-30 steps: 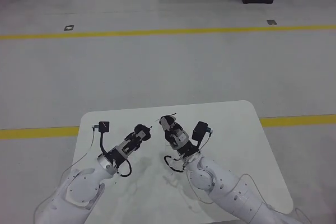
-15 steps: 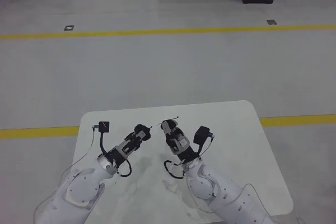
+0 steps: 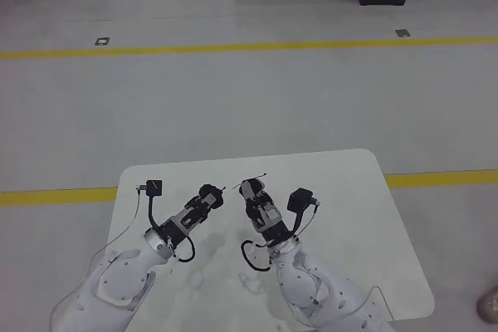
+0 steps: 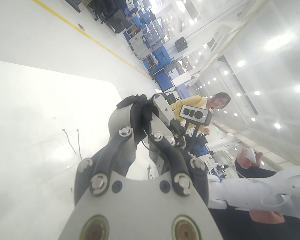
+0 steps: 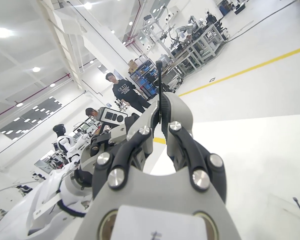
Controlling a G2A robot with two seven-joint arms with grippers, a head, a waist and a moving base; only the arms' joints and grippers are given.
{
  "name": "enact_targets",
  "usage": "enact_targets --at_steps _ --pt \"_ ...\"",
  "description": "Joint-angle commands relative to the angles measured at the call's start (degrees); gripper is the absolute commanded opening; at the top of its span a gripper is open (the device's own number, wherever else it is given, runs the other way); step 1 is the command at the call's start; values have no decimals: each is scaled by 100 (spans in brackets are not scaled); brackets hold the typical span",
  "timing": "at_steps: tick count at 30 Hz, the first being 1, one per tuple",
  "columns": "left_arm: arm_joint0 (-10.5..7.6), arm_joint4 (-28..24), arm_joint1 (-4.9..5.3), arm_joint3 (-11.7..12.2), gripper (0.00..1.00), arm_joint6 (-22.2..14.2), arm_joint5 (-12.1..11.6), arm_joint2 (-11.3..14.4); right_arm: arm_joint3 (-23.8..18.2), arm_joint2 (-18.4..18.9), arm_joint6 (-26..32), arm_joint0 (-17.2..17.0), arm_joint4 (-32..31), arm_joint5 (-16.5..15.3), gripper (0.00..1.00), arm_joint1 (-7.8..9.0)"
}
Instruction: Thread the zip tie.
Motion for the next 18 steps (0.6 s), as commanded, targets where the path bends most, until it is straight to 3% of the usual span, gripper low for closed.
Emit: enact_targets --at_steps 1,4,14,18 --pt "0 0 0 0 0 0 0 0 -101 4 127 -23 49 144 0 -23" --pt "0 0 0 0 0 0 0 0 -272 9 355 -82 205 474 0 -66" --pt "0 0 0 0 0 0 0 0 -300 14 384 -88 213 498 0 -70" --pt "0 0 0 0 0 0 0 0 -528 108 483 -245 340 720 0 -97"
